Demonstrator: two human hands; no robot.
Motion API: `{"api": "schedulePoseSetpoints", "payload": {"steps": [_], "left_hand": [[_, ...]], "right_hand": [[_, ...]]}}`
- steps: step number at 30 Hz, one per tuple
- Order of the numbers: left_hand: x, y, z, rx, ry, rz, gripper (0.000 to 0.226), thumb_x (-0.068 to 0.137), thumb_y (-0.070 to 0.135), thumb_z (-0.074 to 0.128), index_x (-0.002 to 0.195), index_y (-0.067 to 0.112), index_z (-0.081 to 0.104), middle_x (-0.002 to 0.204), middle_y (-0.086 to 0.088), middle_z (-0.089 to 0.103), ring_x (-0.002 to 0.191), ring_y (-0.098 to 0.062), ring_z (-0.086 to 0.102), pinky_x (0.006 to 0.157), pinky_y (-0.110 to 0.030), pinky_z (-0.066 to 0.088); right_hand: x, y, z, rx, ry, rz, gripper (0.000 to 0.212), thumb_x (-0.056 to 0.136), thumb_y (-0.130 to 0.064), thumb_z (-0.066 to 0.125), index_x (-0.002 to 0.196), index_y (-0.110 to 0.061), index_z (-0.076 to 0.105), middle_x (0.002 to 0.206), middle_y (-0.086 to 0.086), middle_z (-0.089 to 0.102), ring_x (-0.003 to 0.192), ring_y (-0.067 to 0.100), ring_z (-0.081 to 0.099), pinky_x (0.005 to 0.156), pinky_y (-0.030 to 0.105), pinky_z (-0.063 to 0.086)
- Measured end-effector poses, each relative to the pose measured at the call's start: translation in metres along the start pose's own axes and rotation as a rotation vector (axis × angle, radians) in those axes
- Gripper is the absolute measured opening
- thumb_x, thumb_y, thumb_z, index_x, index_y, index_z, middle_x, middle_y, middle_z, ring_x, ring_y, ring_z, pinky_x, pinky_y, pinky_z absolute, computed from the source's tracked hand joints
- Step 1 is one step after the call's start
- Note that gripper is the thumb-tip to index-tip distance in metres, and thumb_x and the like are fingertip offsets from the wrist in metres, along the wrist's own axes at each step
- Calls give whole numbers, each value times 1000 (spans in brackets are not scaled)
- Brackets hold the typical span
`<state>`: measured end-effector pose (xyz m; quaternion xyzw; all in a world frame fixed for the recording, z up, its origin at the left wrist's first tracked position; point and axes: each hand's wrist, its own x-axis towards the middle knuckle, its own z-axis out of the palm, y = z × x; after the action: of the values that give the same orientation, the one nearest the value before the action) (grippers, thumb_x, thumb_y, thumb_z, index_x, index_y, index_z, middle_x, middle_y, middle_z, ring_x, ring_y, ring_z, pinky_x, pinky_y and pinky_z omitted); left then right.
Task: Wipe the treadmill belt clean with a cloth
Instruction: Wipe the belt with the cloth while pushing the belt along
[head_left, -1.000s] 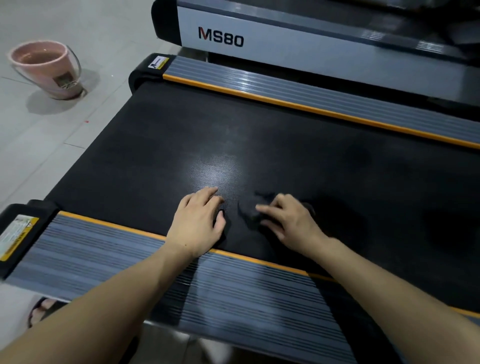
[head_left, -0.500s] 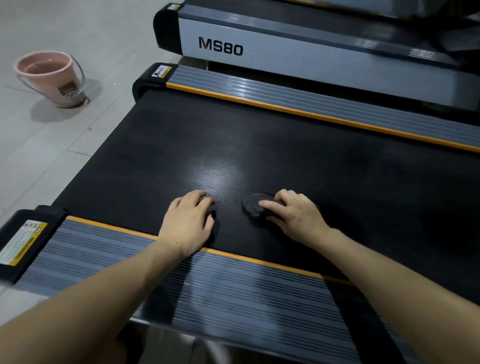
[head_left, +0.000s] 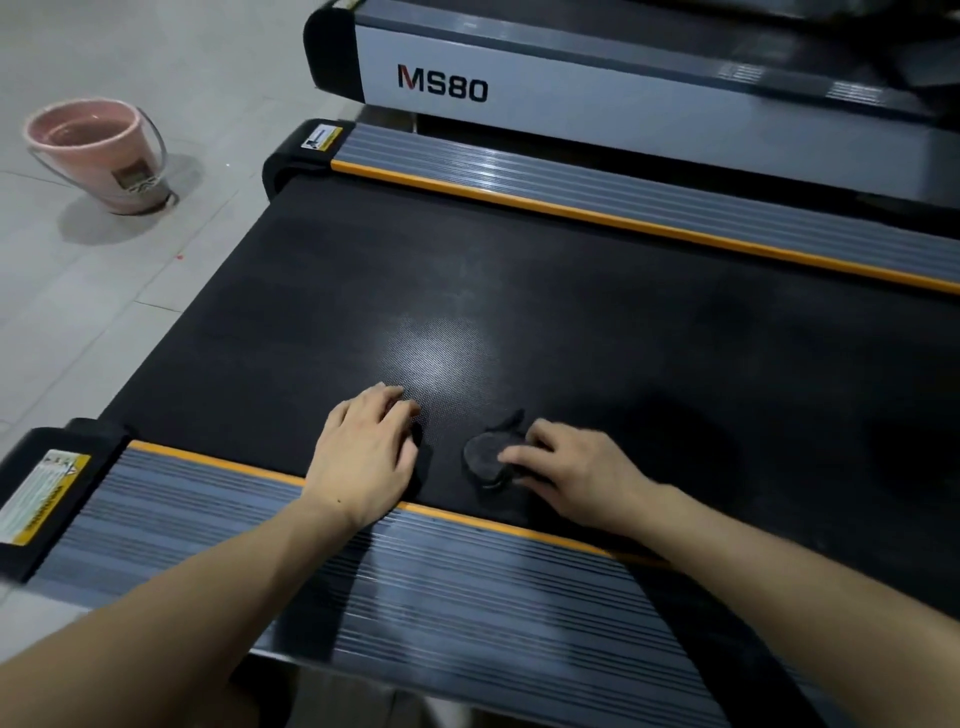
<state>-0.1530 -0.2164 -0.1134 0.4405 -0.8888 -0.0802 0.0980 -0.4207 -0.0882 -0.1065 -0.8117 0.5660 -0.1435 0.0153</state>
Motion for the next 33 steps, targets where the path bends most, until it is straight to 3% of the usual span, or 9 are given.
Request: {"api": "schedulePoseSetpoints", "payload": {"steps": [2,7,15,17,22,26,28,30,33], "left_hand": [[-1,-6,-4,31,-3,-8,43,91,37,37,124,24,62,138,1,56,139,-21,44,111,-42,36],[-9,-20,-7,9,28,-87,44,93,37,34,124,21,61,139,-1,54,140,-22,41,113,-44,34],[-6,-18,-3,-23,-11,-56,47,94,40,37,135,27,54,152,3,45,150,-17,28,123,-42,21],[-7,-18,-3,-21,-7,-60,47,94,40,38,136,26,54,152,2,45,150,-17,28,123,-41,21],[-6,-18,-3,-28,-9,-69,49,93,40,36,135,23,56,152,2,47,150,-17,29,123,-41,22],[-5,-17,-4,-41,1,-72,49,91,38,36,131,22,59,150,1,49,148,-18,33,122,-41,24],[-5,-17,-4,-41,1,-74,49,91,38,36,131,23,59,150,2,49,148,-16,32,122,-40,23],[-4,-17,-5,-48,2,-71,49,90,38,35,131,24,59,150,3,49,148,-15,32,122,-40,24],[-5,-18,-5,-54,8,-71,47,91,38,36,130,24,59,149,3,49,148,-15,33,121,-40,25]], "right_hand": [[33,25,5,-98,29,81,26,95,-47,59,117,-34,65,99,1,56,82,23,61,59,33,52],[100,63,6,-58,97,605,29,96,-46,55,122,-34,61,106,2,56,98,29,62,78,42,54],[34,-8,15,44,-5,44,28,91,-45,61,116,-33,66,96,-1,55,77,20,58,55,30,48],[64,14,21,-72,34,109,27,91,-47,58,114,-34,65,97,1,55,83,23,59,57,35,54],[148,77,20,-74,75,601,28,98,-43,52,120,-29,58,110,5,49,110,29,50,76,42,51],[137,74,24,-64,116,551,39,96,-49,53,130,-32,59,116,3,54,112,27,51,88,45,49],[122,74,23,-124,89,493,54,96,-57,46,144,-32,47,129,0,55,121,26,50,100,46,40],[111,75,18,-167,117,488,66,94,-63,43,152,-32,34,146,2,46,135,24,41,110,47,30],[98,71,20,-169,165,371,72,91,-66,47,152,-28,38,156,7,38,145,25,34,116,50,29]]}}
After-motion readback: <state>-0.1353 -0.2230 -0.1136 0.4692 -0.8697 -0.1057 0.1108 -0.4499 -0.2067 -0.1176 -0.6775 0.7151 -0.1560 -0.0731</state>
